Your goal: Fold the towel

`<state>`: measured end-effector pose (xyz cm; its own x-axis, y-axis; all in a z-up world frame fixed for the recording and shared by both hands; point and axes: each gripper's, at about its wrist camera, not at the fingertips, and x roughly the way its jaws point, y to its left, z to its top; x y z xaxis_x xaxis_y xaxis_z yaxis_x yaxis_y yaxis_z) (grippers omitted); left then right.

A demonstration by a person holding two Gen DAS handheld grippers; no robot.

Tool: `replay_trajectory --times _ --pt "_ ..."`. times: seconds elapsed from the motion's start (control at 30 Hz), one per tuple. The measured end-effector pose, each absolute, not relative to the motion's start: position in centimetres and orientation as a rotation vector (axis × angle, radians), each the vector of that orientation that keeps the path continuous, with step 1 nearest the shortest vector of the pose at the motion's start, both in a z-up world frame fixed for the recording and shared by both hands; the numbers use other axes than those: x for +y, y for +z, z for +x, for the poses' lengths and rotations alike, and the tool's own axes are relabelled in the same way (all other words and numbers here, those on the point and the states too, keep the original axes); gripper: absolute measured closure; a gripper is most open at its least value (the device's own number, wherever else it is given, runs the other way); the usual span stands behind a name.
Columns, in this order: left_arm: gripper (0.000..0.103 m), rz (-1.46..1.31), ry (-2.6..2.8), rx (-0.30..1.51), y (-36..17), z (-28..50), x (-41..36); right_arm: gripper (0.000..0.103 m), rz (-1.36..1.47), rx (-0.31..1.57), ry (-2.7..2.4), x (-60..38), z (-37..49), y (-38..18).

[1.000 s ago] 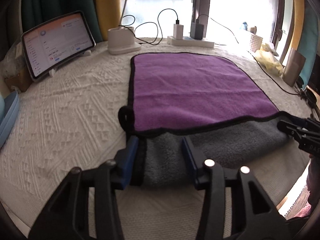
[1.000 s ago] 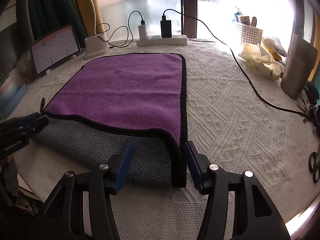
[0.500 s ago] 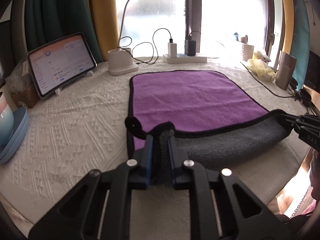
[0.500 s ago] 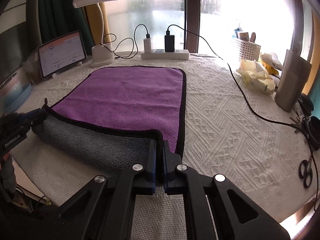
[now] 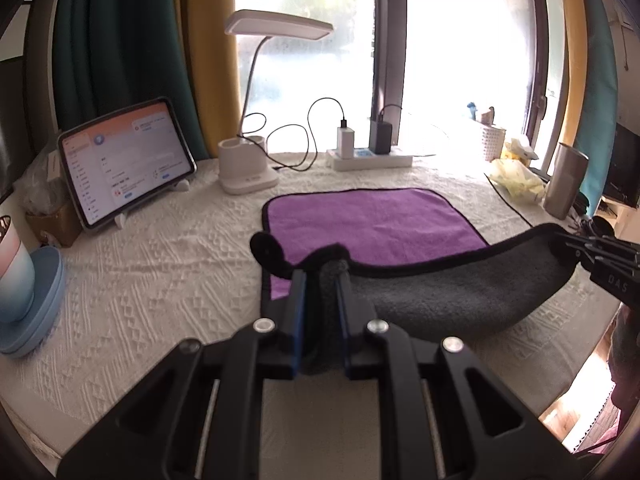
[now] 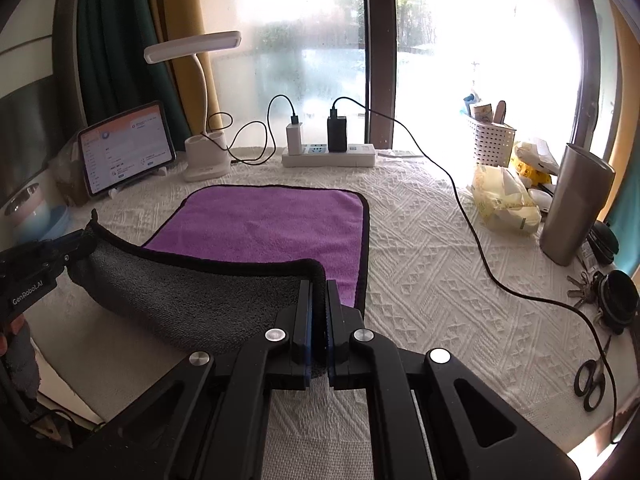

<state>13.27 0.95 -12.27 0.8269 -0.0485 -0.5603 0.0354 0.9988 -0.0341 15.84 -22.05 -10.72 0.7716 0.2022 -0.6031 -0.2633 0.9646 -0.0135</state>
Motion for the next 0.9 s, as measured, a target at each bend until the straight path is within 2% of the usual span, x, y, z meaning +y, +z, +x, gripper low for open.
replay_trajectory --times 0.9 --pt "0.088 -0.048 -0.045 0.557 -7.3 22.3 2.7 0.097 -0.092 0.609 0.253 -21.2 24.6 -6.7"
